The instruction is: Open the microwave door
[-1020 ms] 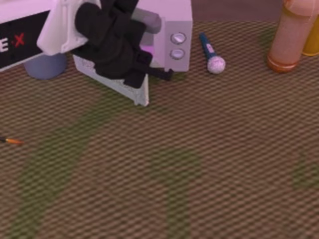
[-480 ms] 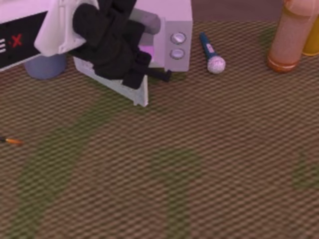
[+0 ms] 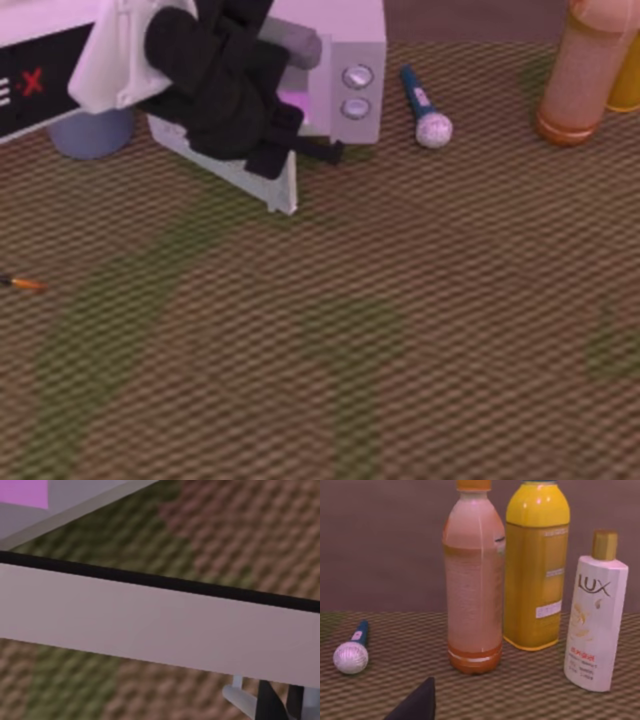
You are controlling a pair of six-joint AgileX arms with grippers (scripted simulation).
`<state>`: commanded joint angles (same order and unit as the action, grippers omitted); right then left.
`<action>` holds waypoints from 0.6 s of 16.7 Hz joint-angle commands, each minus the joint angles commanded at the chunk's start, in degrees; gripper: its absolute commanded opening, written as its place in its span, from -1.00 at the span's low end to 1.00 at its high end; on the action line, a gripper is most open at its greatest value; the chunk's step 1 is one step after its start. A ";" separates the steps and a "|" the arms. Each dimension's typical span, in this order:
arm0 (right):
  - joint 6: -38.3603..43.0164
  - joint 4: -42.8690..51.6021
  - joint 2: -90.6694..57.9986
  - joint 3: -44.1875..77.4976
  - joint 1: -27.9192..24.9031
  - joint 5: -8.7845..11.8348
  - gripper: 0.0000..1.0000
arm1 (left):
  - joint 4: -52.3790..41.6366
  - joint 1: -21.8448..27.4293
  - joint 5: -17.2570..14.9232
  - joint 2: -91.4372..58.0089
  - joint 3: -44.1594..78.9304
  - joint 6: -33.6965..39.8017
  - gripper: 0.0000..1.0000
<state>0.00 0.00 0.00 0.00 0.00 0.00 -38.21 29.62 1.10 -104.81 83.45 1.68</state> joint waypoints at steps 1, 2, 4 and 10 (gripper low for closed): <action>0.00 0.00 0.00 0.00 0.00 0.00 1.00 | 0.00 0.00 0.00 0.00 0.00 0.00 -1.00; 0.00 0.00 0.00 0.00 0.00 0.00 1.00 | 0.00 0.00 0.00 0.00 0.00 0.00 -1.00; 0.00 0.00 0.00 0.00 0.00 0.00 1.00 | 0.00 0.00 0.00 0.00 0.00 0.00 -1.00; 0.00 0.00 0.00 0.00 0.00 0.00 1.00 | 0.00 0.29 -0.38 -0.20 -0.19 0.21 -1.00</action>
<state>0.00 0.00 0.00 0.00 0.00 0.00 -38.21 29.90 0.72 -105.01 83.26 1.90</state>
